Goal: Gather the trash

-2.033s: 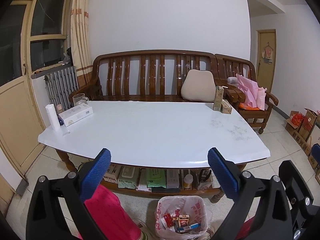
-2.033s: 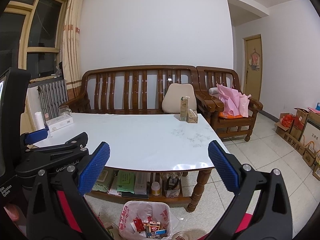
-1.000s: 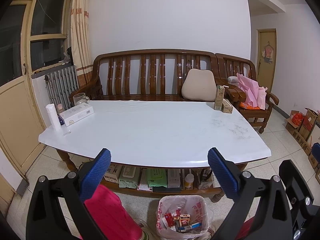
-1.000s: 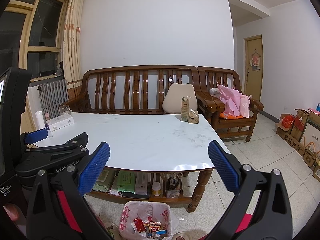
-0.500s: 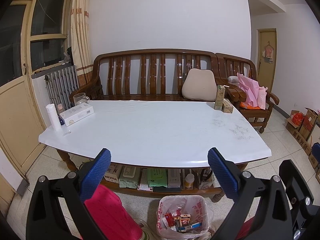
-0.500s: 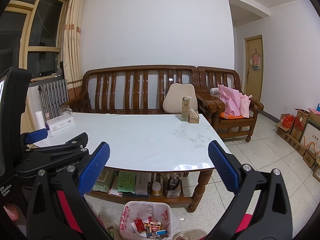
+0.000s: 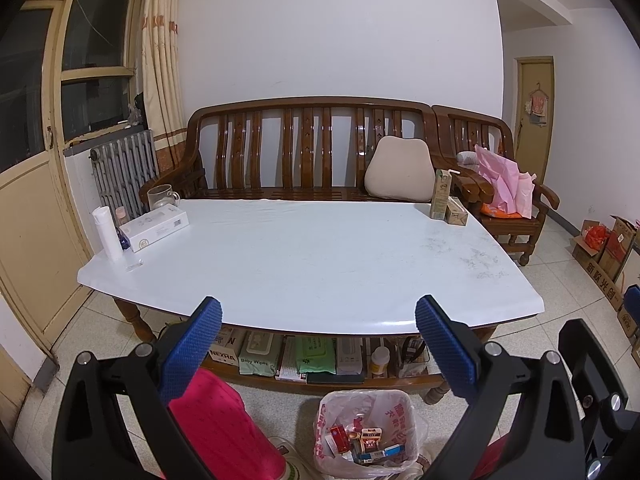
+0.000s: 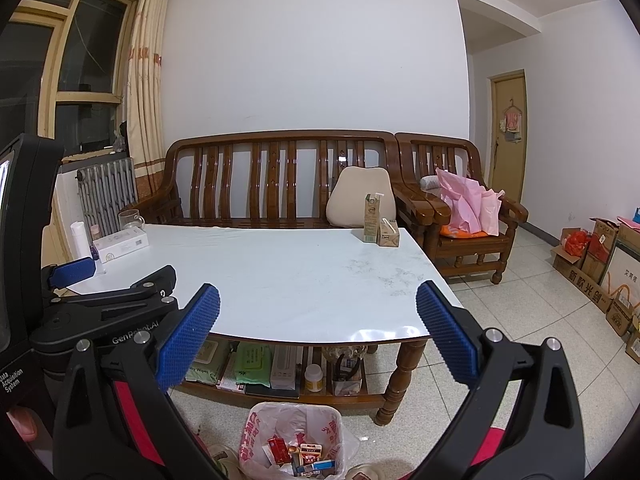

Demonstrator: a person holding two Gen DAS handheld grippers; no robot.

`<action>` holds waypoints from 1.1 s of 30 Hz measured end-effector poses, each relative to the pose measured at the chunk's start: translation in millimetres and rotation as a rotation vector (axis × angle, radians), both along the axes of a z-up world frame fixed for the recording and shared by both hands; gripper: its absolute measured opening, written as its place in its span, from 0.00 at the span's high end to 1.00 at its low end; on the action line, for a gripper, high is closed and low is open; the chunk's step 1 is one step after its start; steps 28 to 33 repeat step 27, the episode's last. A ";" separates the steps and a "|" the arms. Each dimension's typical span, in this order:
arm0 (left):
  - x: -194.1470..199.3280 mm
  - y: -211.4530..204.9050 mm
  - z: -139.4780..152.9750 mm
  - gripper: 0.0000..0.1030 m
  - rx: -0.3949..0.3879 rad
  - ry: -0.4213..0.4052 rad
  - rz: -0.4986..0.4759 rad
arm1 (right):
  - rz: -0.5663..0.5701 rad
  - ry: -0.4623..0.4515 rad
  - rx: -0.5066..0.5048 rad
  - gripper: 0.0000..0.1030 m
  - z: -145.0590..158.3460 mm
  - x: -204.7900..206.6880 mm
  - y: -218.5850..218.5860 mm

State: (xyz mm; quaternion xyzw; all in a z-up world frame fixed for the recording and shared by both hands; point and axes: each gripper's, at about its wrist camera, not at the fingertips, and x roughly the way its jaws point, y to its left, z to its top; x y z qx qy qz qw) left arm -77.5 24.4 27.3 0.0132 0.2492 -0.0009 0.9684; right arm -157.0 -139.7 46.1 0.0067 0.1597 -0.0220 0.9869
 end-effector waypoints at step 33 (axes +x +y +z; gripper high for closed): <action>2.3 3.2 -5.0 0.08 0.006 0.008 0.006 | 0.009 0.005 0.004 0.07 -2.5 6.2 -1.4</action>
